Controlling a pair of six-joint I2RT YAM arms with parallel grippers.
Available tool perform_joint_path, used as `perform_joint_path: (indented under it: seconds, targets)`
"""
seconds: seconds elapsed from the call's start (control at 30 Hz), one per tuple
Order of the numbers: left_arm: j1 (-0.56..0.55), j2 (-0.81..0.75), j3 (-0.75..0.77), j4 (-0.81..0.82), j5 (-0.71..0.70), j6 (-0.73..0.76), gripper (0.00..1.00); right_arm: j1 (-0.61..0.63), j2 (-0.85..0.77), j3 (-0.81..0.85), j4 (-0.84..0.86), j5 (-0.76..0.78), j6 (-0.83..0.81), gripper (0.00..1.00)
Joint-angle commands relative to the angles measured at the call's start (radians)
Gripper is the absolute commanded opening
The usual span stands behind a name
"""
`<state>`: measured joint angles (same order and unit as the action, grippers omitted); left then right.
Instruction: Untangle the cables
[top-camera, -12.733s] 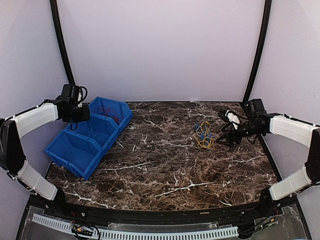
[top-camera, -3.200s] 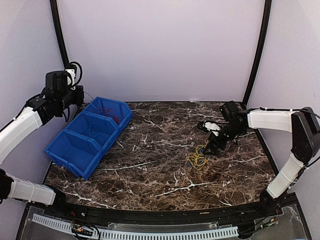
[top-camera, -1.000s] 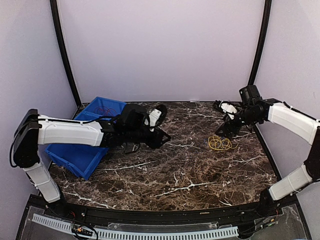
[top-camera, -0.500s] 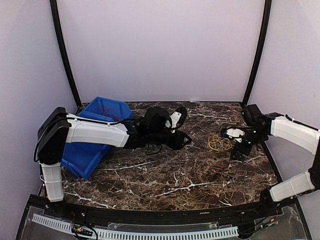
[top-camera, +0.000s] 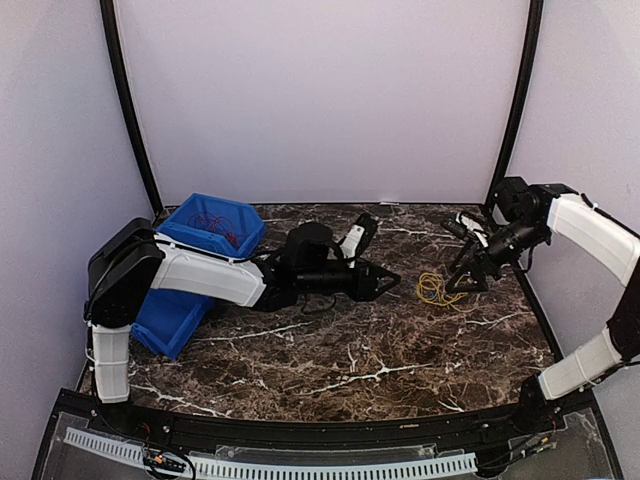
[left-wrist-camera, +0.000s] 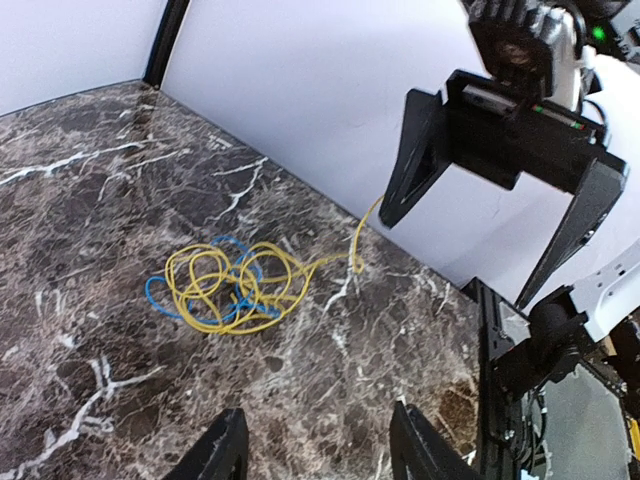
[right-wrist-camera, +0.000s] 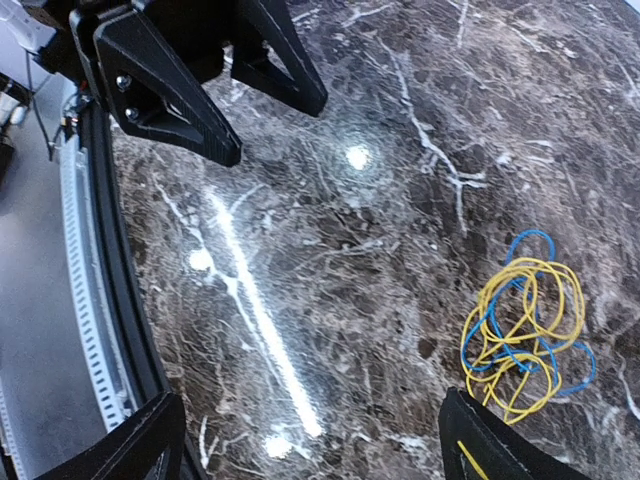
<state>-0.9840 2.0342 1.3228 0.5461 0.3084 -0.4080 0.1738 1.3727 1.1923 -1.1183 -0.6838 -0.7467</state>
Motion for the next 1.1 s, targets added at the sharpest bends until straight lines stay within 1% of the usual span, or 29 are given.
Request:
perform_joint_path:
  seconds: [0.0, 0.03, 0.1, 0.17, 0.3, 0.4, 0.5, 0.6, 0.67, 0.73, 0.77, 0.8, 0.83, 0.9, 1.0, 1.07]
  targets:
    - [-0.005, 0.050, -0.048, 0.370, 0.070, -0.008, 0.53, -0.002, 0.042, 0.083, -0.099, -0.219, -0.007, 0.89]
    - [-0.008, 0.064, -0.045, 0.437, 0.071, -0.002, 0.53, -0.002, 0.043, 0.091, -0.095, -0.233, -0.002, 0.89]
    - [-0.018, 0.115, -0.022, 0.520, 0.078, 0.015, 0.53, -0.002, 0.038, 0.096, -0.076, -0.249, 0.014, 0.88]
    - [-0.031, 0.175, 0.026, 0.567, 0.084, 0.022, 0.53, -0.002, 0.030, 0.091, -0.055, -0.258, 0.032, 0.88]
    - [-0.063, 0.284, 0.116, 0.610, 0.062, 0.029, 0.54, -0.002, 0.025, 0.084, -0.042, -0.280, 0.053, 0.88]
    - [-0.089, 0.346, 0.216, 0.595, 0.047, 0.041, 0.54, -0.002, 0.021, 0.070, -0.028, -0.295, 0.064, 0.88]
    - [-0.116, 0.416, 0.311, 0.540, 0.006, 0.060, 0.55, -0.001, 0.023, 0.064, -0.025, -0.307, 0.064, 0.87]
    - [-0.124, 0.474, 0.429, 0.498, -0.005, 0.040, 0.51, -0.001, 0.019, 0.066, -0.027, -0.312, 0.065, 0.87]
    - [-0.125, 0.512, 0.486, 0.483, -0.018, 0.017, 0.47, -0.001, 0.015, 0.064, -0.026, -0.312, 0.067, 0.87]
    - [-0.125, 0.543, 0.535, 0.468, -0.030, 0.005, 0.39, -0.002, 0.009, 0.062, -0.026, -0.309, 0.068, 0.87]
    - [-0.125, 0.560, 0.553, 0.462, -0.034, -0.001, 0.29, -0.001, 0.007, 0.060, -0.025, -0.308, 0.069, 0.87]
    - [-0.125, 0.568, 0.587, 0.441, -0.037, -0.003, 0.23, -0.001, 0.003, 0.058, -0.025, -0.305, 0.069, 0.87]
    - [-0.125, 0.583, 0.602, 0.429, -0.051, -0.012, 0.12, -0.002, -0.001, 0.058, -0.023, -0.304, 0.069, 0.87]
    - [-0.125, 0.596, 0.630, 0.410, -0.079, -0.026, 0.02, -0.001, -0.009, 0.059, -0.025, -0.309, 0.069, 0.87]
    - [-0.124, 0.604, 0.640, 0.394, -0.127, -0.033, 0.00, 0.000, -0.017, 0.072, -0.045, -0.328, 0.060, 0.87]
    - [-0.121, 0.610, 0.645, 0.380, -0.156, -0.036, 0.00, -0.001, -0.018, 0.090, -0.086, -0.361, 0.033, 0.87]
